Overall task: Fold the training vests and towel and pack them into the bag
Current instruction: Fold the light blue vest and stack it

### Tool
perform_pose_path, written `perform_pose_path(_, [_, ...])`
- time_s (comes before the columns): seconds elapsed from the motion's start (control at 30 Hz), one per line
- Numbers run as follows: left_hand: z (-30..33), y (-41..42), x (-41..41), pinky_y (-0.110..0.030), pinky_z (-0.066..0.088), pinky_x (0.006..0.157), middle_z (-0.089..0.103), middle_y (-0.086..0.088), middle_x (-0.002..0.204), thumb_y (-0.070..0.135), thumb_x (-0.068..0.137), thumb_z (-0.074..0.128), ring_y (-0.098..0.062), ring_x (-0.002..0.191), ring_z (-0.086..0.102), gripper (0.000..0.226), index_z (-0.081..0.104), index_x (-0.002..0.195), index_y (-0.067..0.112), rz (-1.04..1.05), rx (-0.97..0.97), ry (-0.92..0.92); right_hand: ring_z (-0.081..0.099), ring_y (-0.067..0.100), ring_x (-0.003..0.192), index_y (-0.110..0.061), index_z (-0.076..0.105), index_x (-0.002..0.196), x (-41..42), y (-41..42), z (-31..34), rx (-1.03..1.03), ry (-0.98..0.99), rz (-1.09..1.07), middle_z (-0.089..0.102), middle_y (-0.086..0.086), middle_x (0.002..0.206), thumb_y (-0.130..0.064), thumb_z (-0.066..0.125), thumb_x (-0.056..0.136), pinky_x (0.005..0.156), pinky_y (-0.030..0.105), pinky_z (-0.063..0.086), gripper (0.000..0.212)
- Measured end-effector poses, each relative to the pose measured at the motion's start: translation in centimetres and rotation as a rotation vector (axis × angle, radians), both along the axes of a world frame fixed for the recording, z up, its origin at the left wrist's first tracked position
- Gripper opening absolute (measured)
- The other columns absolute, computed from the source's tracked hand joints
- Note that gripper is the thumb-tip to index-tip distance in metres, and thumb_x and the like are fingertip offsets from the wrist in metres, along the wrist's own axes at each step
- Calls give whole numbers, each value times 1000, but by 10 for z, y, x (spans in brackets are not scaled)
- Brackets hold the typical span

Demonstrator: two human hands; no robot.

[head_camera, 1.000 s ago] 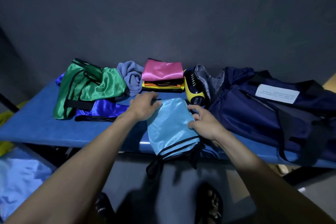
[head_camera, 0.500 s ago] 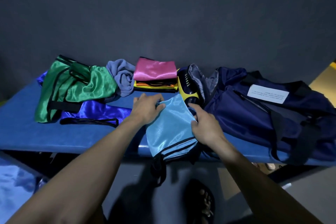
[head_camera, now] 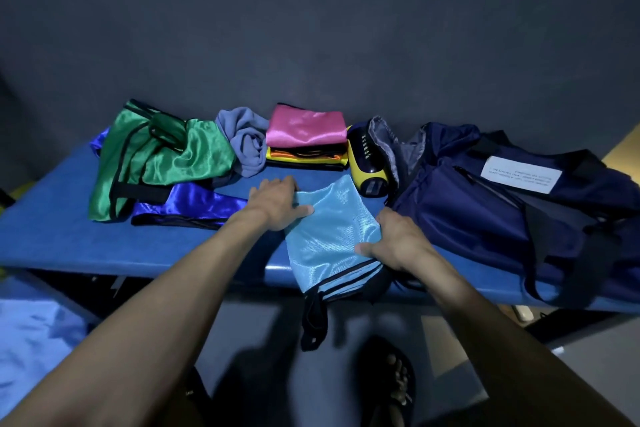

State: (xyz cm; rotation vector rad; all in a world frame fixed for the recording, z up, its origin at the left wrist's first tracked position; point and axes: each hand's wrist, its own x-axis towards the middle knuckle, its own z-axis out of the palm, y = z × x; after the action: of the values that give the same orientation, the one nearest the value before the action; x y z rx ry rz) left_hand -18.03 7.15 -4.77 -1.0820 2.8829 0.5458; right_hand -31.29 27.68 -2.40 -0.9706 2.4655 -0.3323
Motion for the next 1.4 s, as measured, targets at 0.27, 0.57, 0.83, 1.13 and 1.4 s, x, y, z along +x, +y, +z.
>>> perform_pose_path(0.27, [1, -20, 10, -37, 34, 74, 57, -10, 115, 39, 96, 66, -34, 103, 58, 26, 55, 105, 17, 98, -147, 203, 46, 10, 70, -19, 47, 94, 18, -26, -9, -273, -17, 10, 47, -8, 81, -37, 77, 88, 56, 26, 34, 36])
perform_pose_path(0.57, [8, -44, 22, -44, 48, 85, 57, -5, 112, 31, 84, 80, -31, 103, 55, 33, 67, 112, 19, 88, -334, 443, 46, 15, 113, -25, 66, 123, 15, -32, -1, -472, 178, 499, 50, -7, 113, -46, 68, 95, 94, 35, 43, 36])
perform_pose_path(0.83, [27, -1, 58, -21, 49, 71, 72, 16, 77, 45, 85, 81, 2, 71, 60, 17, 76, 83, 28, -331, 384, 160, 53, 15, 94, -30, 67, 95, 9, -34, -5, -379, 138, 656, 58, -7, 96, -32, 77, 89, 85, 37, 47, 12])
perform_pose_path(1.13, [27, 22, 74, -20, 42, 61, 61, 10, 68, 31, 85, 81, -4, 61, 53, 23, 59, 77, 29, -336, 130, 123, 48, 9, 62, -32, 53, 73, 11, -34, -3, -464, 142, 571, 50, -8, 65, -24, 84, 82, 62, 35, 43, 33])
perform_pose_path(1.4, [30, 38, 78, -31, 33, 64, 64, 1, 84, 35, 93, 69, -22, 81, 53, 20, 55, 87, 23, -204, -159, 123, 49, 13, 70, -29, 42, 73, 8, -24, -5, -467, 240, 595, 50, -6, 76, -33, 75, 89, 65, 39, 45, 37])
